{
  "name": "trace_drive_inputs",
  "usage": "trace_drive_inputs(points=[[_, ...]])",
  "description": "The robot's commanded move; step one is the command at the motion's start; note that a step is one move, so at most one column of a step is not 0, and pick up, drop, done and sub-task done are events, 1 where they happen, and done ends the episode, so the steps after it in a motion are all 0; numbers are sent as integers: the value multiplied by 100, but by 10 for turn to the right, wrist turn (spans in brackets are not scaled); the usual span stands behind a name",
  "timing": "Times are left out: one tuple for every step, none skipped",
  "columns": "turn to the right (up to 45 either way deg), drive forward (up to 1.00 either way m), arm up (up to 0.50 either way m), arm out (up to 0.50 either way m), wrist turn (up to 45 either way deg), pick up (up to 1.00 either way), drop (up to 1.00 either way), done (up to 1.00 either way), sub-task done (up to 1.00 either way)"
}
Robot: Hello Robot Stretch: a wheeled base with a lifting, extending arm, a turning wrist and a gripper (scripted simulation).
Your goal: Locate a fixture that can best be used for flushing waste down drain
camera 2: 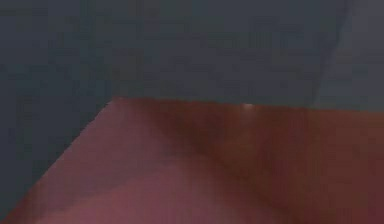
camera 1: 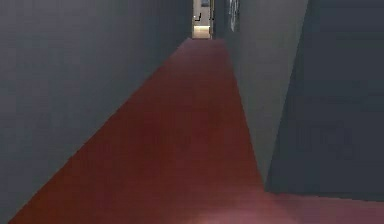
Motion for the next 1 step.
trace_drive_inputs(points=[[0, 100, 0, 0, 0, 0, 0, 0, 0]])
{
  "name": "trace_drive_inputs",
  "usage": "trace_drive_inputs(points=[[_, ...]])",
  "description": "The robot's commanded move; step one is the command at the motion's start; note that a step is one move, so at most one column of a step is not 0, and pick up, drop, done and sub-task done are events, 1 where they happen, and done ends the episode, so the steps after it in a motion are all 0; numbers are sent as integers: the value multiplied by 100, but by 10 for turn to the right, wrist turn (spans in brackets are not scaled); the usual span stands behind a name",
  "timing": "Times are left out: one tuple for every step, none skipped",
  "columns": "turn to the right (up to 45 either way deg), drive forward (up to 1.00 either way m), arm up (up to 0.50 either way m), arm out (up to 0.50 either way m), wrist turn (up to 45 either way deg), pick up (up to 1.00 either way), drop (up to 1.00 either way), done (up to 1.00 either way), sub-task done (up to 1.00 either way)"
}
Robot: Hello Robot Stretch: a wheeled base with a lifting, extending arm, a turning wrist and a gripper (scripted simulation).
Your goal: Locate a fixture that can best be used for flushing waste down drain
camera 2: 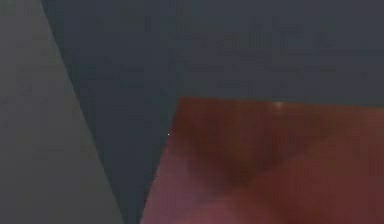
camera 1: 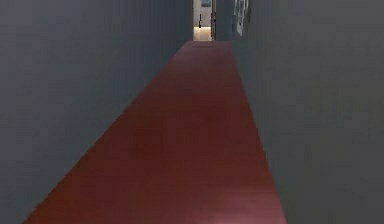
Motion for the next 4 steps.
trace_drive_inputs(points=[[0, 100, 0, 0, 0, 0, 0, 0, 0], [0, 100, 0, 0, 0, 0, 0, 0, 0], [30, 0, 0, 0, 0, 0, 0, 0, 0], [0, 100, 0, 0, 0, 0, 0, 0, 0]])
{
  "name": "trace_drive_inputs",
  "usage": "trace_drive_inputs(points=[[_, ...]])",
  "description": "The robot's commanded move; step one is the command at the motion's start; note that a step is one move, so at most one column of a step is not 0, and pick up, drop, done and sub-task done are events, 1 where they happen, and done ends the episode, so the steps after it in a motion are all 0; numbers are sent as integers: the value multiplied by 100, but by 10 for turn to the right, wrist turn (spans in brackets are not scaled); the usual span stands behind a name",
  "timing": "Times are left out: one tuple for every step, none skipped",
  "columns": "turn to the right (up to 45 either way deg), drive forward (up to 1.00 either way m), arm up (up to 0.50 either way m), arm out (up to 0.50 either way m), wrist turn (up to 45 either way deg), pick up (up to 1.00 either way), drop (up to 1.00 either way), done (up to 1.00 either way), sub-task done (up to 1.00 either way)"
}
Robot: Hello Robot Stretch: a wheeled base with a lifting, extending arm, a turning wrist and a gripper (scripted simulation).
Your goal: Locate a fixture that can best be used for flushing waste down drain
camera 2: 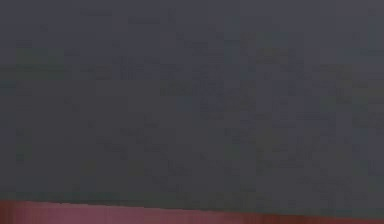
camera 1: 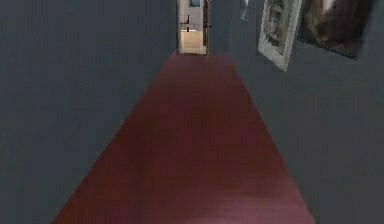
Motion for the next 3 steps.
trace_drive_inputs(points=[[0, 100, 0, 0, 0, 0, 0, 0, 0], [0, 100, 0, 0, 0, 0, 0, 0, 0], [0, 100, 0, 0, 0, 0, 0, 0, 0]])
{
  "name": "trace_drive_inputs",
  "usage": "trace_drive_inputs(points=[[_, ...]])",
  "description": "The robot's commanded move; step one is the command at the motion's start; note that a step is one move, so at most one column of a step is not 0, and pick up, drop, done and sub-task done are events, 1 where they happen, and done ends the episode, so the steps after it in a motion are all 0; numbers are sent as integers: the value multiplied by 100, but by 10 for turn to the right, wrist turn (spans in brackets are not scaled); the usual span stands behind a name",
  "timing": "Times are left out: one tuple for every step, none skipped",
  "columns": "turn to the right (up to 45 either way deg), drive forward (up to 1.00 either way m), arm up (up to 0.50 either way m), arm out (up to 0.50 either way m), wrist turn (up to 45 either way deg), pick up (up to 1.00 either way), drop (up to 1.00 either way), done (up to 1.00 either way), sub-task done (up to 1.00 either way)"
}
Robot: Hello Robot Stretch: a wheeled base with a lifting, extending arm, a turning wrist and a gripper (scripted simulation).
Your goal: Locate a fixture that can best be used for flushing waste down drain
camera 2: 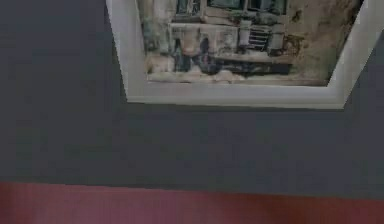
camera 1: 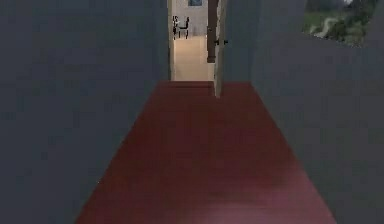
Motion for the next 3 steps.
trace_drive_inputs(points=[[0, 100, 0, 0, 0, 0, 0, 0, 0], [0, 100, 0, 0, 0, 0, 0, 0, 0], [0, 100, 0, 0, 0, 0, 0, 0, 0]])
